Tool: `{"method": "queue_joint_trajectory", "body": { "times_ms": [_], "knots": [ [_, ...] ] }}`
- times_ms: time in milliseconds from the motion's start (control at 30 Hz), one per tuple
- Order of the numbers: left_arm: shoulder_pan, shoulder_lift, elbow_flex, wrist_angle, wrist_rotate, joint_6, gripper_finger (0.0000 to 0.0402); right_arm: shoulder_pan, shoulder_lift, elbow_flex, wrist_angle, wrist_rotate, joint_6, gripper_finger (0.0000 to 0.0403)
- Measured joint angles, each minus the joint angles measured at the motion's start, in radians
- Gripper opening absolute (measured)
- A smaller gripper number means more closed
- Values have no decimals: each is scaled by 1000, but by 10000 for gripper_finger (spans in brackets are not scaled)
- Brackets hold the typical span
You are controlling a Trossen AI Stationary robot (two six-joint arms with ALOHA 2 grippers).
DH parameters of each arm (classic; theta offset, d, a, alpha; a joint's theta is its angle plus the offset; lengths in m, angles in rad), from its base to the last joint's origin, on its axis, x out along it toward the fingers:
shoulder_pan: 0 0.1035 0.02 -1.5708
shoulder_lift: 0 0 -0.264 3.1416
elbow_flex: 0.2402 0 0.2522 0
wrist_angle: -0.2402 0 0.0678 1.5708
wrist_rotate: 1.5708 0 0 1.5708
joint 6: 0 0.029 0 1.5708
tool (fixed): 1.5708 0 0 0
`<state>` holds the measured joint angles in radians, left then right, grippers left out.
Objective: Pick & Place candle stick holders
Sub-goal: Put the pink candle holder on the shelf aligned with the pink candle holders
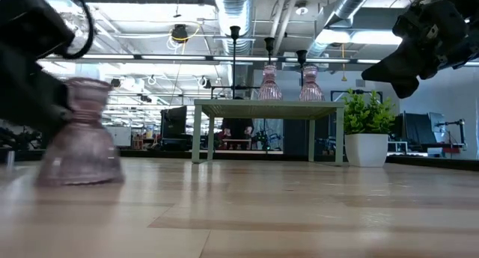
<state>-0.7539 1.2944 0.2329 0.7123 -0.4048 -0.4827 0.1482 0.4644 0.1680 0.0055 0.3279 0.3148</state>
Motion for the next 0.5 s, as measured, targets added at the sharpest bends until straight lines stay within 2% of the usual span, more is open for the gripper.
{"method": "queue_joint_trajectory", "body": {
  "times_ms": [267,400,500],
  "knots": [
    [120,0,0,140,-3,228,4,0,0,0,0,0,0,0],
    [193,0,0,150,-1,247,4,0,0,0,0,0,0,0],
    [261,0,0,151,43,247,4,0,0,0,0,0,-1,0]
  ]
}}
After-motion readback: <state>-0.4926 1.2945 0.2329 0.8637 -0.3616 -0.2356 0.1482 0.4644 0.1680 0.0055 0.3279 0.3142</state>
